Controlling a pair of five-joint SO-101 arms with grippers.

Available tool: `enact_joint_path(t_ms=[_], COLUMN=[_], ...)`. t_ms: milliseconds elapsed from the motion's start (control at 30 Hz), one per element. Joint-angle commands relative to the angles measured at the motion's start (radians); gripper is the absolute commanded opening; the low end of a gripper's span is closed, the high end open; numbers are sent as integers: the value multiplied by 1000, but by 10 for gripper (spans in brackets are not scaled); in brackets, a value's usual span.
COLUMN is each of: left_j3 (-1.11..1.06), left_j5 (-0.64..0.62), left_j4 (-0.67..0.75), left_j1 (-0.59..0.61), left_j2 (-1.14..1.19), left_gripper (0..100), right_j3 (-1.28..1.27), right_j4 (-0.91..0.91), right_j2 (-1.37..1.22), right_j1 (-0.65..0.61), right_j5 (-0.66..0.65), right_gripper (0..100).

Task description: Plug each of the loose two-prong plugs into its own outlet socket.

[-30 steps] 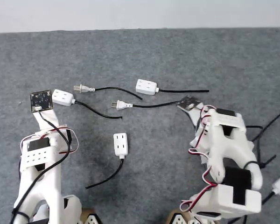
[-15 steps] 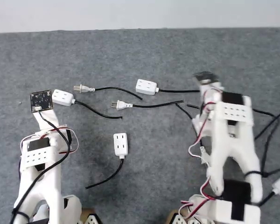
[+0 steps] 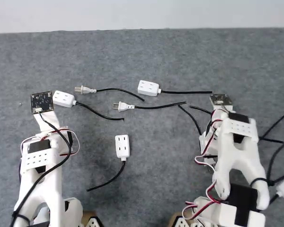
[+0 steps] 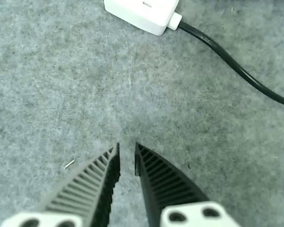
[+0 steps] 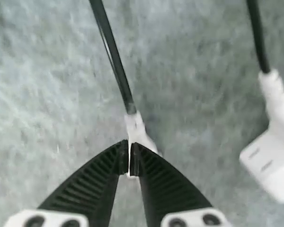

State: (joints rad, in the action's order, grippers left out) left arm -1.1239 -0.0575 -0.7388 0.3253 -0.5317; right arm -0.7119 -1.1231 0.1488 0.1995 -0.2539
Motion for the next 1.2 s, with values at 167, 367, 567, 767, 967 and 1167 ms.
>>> enact_joint_path(t_ms=[167, 367, 567, 767, 967, 1167], left_j3=[12, 8, -12, -10, -12, -12], left_j5=[11, 11, 11, 12, 75, 121], left_j4=[21, 44, 43, 18, 15, 14], left_j1=[-9, -3, -2, -3, -9, -11], left_j2=[-20, -20, -28, -28, -28, -28], left_gripper=[51, 51, 48, 48, 47, 47], right_j3=[0, 0, 12, 40, 40, 23], right_j4=[93, 93, 93, 88, 93, 91], right_j2=[41, 41, 51, 42, 41, 22], right_j1=[-13, -15, -19, -39, -41, -41], right_j5=[-3, -5, -9, -8, -11, -14], right_gripper=[9, 9, 30, 113, 113, 111])
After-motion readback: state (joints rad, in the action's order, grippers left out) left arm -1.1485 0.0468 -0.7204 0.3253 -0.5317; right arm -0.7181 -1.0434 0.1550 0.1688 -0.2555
